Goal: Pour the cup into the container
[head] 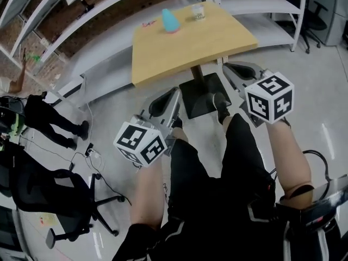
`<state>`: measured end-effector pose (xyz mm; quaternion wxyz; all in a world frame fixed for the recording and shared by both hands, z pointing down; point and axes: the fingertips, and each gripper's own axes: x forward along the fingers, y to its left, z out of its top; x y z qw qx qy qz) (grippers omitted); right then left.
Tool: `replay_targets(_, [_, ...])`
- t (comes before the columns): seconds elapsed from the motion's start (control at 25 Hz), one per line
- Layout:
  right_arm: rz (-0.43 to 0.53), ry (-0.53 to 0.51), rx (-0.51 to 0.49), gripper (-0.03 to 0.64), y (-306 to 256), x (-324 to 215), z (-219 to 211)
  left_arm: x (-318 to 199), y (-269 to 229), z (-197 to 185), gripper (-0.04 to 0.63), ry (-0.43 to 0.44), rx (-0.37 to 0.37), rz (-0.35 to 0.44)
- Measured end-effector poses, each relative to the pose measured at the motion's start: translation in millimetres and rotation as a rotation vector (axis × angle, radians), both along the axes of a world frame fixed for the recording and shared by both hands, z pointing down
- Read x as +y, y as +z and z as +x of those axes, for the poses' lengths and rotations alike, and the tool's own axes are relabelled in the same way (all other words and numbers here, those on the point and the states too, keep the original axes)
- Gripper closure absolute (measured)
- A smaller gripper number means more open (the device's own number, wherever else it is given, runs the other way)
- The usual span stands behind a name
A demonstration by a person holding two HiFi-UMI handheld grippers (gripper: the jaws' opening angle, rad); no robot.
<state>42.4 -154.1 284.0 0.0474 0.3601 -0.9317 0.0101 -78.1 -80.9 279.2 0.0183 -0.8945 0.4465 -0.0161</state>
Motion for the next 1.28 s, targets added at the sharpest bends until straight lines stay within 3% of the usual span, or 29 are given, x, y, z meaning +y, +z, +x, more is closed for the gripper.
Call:
replay_targets(0.28, [0.002, -0.042, 0.023, 0.615, 1.0, 122.6, 25.0, 116.2, 9.9, 31.2, 0.594, -0.015, 0.018, -0.027])
replay_targets(0.64, [0.017, -0.023, -0.028, 0.615, -7.8, 235.4, 65.7, 233.3, 9.8, 75.8, 0.594, -0.002, 0.019, -0.017])
replay_targets(1.28, [-0.042, -0.007, -0.027, 0.615, 7.5, 428.5, 147.6, 422.3, 31.6, 161.2, 0.594, 0.026, 0.059, -0.086])
